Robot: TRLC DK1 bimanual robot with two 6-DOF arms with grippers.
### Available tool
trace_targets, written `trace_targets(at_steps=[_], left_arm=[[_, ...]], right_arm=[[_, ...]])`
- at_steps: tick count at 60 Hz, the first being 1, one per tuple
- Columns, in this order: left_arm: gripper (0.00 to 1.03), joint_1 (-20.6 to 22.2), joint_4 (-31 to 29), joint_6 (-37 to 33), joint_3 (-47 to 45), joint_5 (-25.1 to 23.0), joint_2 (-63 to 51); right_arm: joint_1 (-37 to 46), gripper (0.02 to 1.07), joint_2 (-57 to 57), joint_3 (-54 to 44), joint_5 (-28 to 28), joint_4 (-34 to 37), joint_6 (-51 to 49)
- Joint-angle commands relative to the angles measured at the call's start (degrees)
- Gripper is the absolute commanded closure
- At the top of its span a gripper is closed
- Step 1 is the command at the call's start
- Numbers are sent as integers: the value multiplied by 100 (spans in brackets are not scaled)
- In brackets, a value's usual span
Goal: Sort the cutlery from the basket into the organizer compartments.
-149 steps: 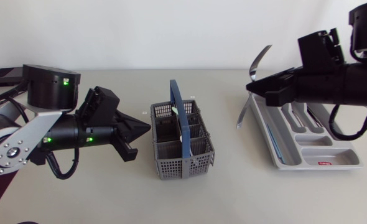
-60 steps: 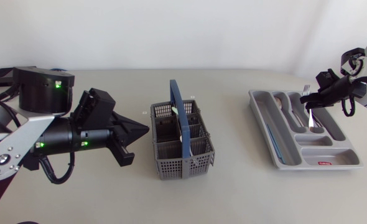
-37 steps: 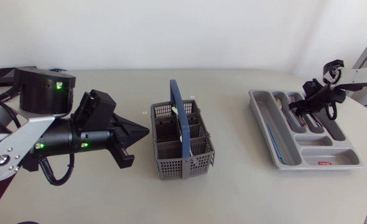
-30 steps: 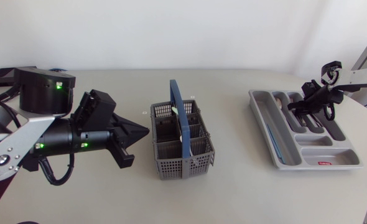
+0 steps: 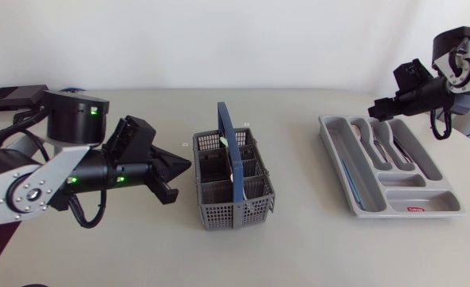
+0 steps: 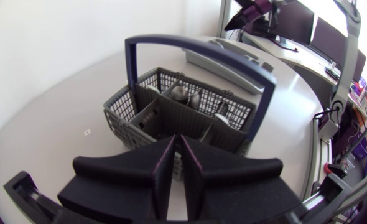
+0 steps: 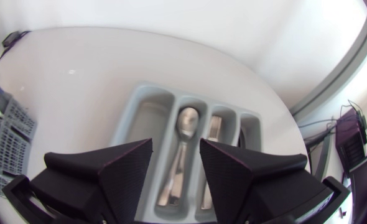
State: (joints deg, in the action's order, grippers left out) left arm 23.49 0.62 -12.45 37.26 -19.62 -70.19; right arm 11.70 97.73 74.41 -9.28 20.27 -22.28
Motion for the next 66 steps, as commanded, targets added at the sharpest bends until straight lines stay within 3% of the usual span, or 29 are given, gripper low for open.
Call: trace_targets(at_steps=[1,14,25,43,66], left_arm=[[93,-204,184,5,194,37,-522],[94,-617,685,164,713,81,-1524],[94,-1004,984,700,1390,54,-2394],[94,-916,905,1007,2093,-253,-3325],[96,-740,790,1183,2550,-561,-3659]], right_arm=[[-397,47,-448,-744,-153,29,137],[-1540,73,-1257,-1974,-311,-261,312],[-2295,95,-1424,-2414,-461,-357,514],[-3051,97,-1599,-2642,-1094,-234,848],[-4106,97,-1766,-2853,-1190,135,1138]])
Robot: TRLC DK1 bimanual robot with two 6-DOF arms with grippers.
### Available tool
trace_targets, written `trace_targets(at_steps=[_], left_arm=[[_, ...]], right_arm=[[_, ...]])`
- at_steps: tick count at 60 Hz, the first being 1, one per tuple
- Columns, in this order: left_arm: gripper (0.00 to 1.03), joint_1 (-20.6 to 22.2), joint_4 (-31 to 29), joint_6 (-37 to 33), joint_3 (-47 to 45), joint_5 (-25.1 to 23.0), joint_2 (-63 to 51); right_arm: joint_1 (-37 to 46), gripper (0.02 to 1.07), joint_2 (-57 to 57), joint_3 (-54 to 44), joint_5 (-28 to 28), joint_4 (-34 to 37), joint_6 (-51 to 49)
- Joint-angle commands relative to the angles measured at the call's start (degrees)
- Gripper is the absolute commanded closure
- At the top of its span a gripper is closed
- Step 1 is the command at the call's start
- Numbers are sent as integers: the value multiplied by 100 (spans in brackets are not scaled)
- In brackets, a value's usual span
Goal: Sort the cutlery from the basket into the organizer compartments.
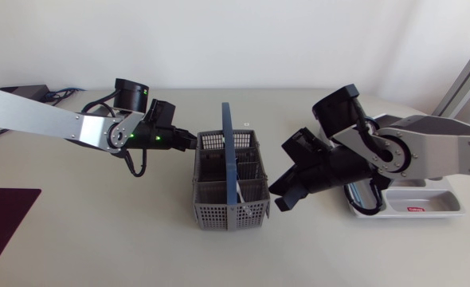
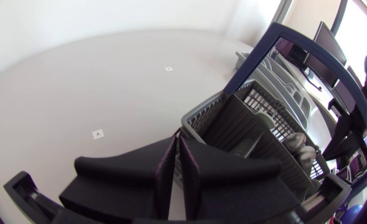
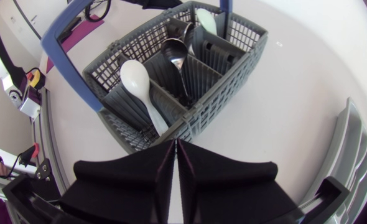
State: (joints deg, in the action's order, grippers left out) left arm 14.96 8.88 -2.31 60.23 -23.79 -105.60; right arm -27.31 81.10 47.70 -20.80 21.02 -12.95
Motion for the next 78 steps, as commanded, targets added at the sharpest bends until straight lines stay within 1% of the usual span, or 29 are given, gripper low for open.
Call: trace_targets(at_steps=[1,7,16,19,24,29,34,43,51,59,65,73,78], left_arm=[[96,147,-36,187,297,-143,-145],[96,332,-97,213,525,-143,-294],[96,508,-273,213,868,-143,-453],[96,490,-308,213,877,-143,-409],[96,332,-388,72,789,-143,-180],[96,60,-519,-244,376,-143,453],[96,-90,-546,-543,-160,-143,1173],[96,-72,-853,-1369,-1452,-135,2782],[96,104,-1284,-1888,-2235,-135,3854],[96,437,-1741,-2125,-2577,-135,4434],[96,710,-1978,-2195,-2692,-135,4619],[96,1132,-2075,-2257,-2929,-143,4645],[96,1229,-2119,-2301,-3034,-143,4610]], right_arm=[[-248,97,-103,-191,-38,61,223],[-539,97,-147,-235,-12,78,381],[-697,97,-367,-182,85,245,478],[-679,97,-507,-165,129,307,486],[-433,97,-754,-112,137,438,416],[112,97,-859,11,129,474,275],[569,97,-674,196,111,359,179],[1281,97,231,688,67,-203,258],[1606,97,1066,1162,-47,-607,495],[1729,97,1707,1637,-197,-739,680],[1755,97,1997,1927,-285,-748,741],[1817,97,2402,2393,-522,-669,864],[1808,97,2604,2639,-592,-563,926]])
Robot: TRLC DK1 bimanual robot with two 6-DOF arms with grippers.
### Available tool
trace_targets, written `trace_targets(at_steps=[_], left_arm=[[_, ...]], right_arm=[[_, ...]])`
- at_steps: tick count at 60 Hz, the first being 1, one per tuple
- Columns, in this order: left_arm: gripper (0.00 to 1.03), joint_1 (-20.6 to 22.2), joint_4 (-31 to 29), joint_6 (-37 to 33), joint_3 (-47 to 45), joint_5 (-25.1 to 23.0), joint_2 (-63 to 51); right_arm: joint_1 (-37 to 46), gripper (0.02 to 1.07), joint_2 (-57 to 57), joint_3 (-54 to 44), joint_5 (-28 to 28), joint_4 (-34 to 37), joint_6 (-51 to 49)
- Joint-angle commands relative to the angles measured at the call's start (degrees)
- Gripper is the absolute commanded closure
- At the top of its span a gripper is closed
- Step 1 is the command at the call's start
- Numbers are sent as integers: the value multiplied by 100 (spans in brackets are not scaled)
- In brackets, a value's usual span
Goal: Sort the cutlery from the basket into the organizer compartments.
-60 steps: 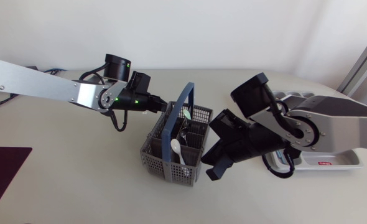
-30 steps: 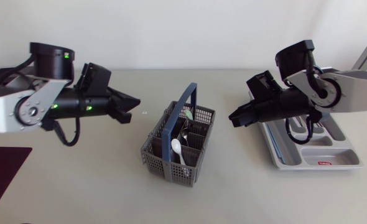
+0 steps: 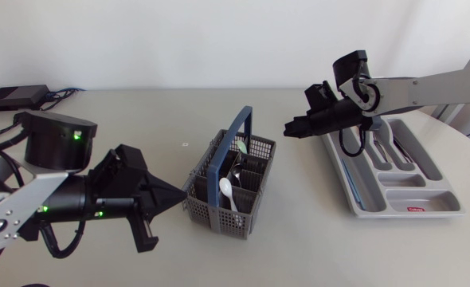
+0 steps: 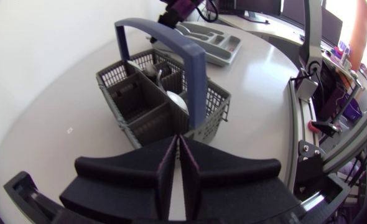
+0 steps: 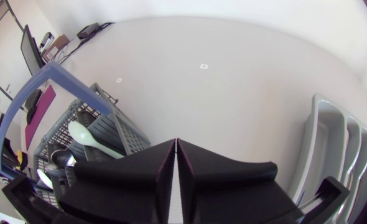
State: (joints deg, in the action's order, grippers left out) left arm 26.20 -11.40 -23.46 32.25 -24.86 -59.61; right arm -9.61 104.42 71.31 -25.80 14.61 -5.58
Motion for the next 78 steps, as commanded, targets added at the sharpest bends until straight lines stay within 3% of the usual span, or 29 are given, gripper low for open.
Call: trace_targets(at_steps=[1,11,25,55,78], left_arm=[[96,123,-108,-211,-246,-36,2],[96,131,-73,-308,-430,-36,-138],[96,-18,577,-282,-492,-36,-701],[96,-730,1439,-405,-35,-36,-1703],[96,-958,1773,-405,730,-27,-2599]], right_arm=[[29,97,316,331,-118,121,189],[-50,97,746,753,-417,472,198],[-217,97,764,647,-654,613,145],[-358,97,-97,-337,-856,754,-145],[-367,97,-844,-1137,-900,771,-189]])
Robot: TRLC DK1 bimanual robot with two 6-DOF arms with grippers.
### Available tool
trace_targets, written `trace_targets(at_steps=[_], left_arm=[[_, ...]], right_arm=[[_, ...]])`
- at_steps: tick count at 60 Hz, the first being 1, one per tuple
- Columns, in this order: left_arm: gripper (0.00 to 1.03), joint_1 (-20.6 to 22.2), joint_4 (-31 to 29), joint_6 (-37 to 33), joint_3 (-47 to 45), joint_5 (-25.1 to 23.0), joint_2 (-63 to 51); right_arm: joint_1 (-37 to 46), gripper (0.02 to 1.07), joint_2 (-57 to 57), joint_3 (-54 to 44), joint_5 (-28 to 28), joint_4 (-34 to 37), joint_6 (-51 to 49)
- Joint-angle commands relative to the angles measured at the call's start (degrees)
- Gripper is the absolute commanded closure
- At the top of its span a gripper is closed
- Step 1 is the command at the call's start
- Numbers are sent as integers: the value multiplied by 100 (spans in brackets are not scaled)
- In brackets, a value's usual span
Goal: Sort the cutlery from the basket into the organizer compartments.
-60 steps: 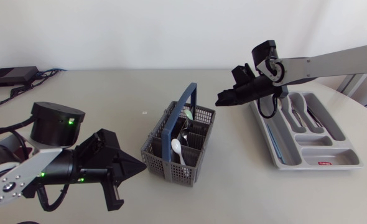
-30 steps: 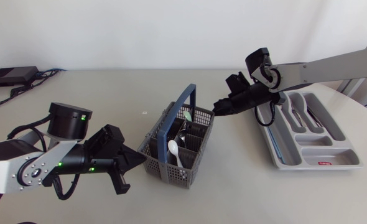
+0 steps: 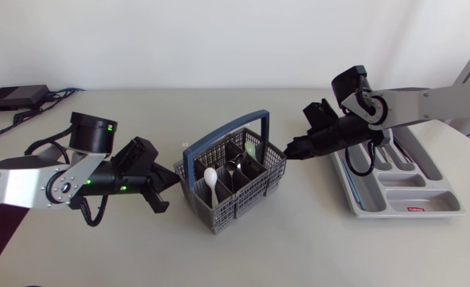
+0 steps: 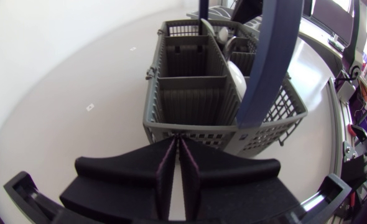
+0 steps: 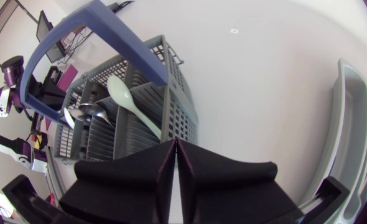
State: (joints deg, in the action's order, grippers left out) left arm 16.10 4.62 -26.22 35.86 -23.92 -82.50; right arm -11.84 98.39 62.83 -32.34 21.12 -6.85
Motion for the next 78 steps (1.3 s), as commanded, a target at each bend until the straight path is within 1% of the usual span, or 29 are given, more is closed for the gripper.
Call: trace_targets(at_steps=[1,15,26,29,36,37,41,46,48,54,57,61,63,68,72,75,76,78], left_arm=[[96,51,179,-129,405,-121,-355],[96,-19,276,-112,958,-121,-979],[96,-28,285,-85,1213,-121,-1216],[96,-28,285,-94,1196,-121,-1216],[96,-142,276,-112,1125,-121,-1084],[96,-204,267,-112,1081,-121,-1023],[95,-291,276,-120,914,-121,-785],[95,-397,267,-138,686,-121,-390],[94,-414,241,-138,598,-121,-214],[92,-406,162,-191,369,-121,454],[92,-362,47,-200,299,-130,806],[92,-168,-199,-287,255,-130,1254],[92,-45,-304,-296,255,-121,1447],[83,341,-612,-323,326,-25,1843],[77,702,-823,-454,413,151,1983],[71,1053,-937,-613,457,406,2001],[68,1264,-981,-727,484,590,1992],[66,1449,-1007,-832,519,740,1966]], right_arm=[[-135,97,-285,-333,-247,120,-62],[-117,97,-874,-913,-229,129,-53],[-108,97,-1103,-1203,43,32,-53],[-73,97,-1129,-1211,219,-21,-53],[-117,96,-1560,-1440,1028,-346,-71],[-152,94,-1691,-1510,1256,-381,-115],[-284,85,-1999,-1633,1590,-425,-167],[-416,80,-2412,-1792,1907,-425,-273],[-478,80,-2544,-1844,2003,-425,-299],[-565,76,-2816,-1985,2100,-372,-387],[-618,76,-2878,-2055,2126,-355,-431],[-636,75,-2966,-2152,2161,-346,-475],[-627,72,-3019,-2196,2161,-346,-528],[-627,69,-3168,-2284,2161,-311,-589],[-627,66,-3300,-2380,2161,-293,-633],[-627,65,-3370,-2442,2161,-284,-668],[-627,64,-3440,-2477,2161,-267,-703],[-627,64,-3484,-2521,2161,-240,-730]])
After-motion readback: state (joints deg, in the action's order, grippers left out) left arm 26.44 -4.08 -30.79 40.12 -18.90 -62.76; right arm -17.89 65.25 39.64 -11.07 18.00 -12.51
